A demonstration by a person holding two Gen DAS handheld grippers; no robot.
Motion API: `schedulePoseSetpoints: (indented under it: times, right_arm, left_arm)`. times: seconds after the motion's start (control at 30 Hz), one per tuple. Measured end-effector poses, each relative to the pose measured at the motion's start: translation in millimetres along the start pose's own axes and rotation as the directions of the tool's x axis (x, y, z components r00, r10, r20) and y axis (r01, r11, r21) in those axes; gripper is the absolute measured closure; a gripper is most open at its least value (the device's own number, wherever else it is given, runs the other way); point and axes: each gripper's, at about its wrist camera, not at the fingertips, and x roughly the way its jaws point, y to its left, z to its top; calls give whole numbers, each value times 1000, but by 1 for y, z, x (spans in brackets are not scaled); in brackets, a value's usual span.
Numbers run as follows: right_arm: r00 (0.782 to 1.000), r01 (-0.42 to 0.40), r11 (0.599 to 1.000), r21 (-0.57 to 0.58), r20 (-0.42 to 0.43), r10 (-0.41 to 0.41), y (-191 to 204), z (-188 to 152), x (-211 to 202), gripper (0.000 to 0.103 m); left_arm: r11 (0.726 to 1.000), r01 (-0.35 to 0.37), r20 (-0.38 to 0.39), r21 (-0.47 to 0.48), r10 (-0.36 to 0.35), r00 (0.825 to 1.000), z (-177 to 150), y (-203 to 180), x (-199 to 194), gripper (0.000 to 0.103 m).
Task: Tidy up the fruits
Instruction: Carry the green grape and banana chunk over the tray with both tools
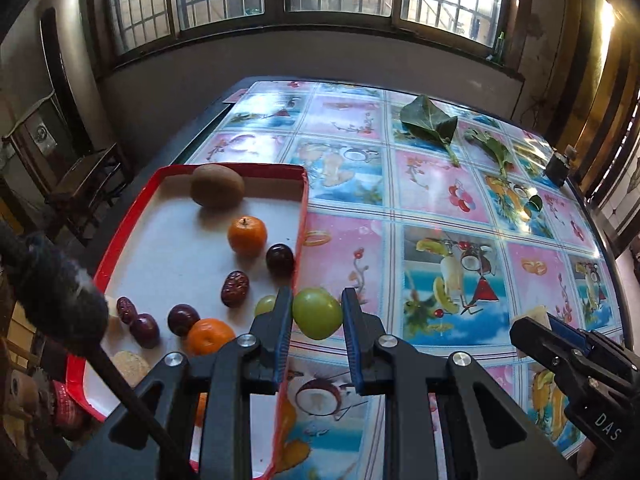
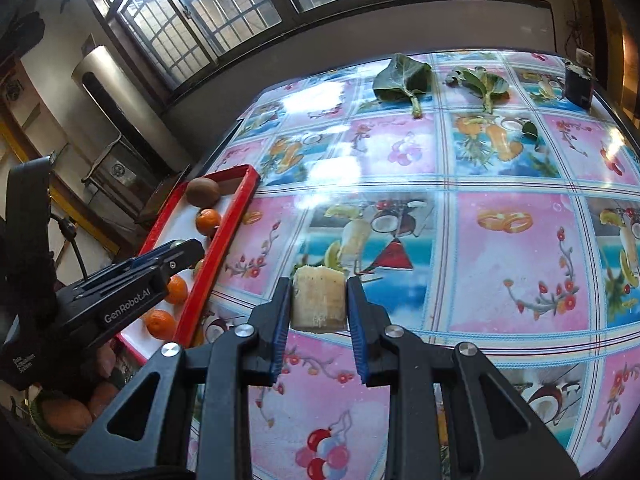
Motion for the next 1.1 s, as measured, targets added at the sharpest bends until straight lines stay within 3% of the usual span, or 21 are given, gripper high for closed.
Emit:
schedulePoseSetpoints:
  times: [0.27, 1.1]
  right_arm:
    - [1000, -22, 999, -33, -5, 22, 29, 1, 10, 74]
    - [996, -77, 984, -162, -67, 67, 108, 1, 50, 74]
  left_arm:
    - [998, -30, 3, -49, 30, 1000, -8, 36, -6, 80]
    - [989, -80, 23, -126, 83, 996, -14, 94, -10, 80]
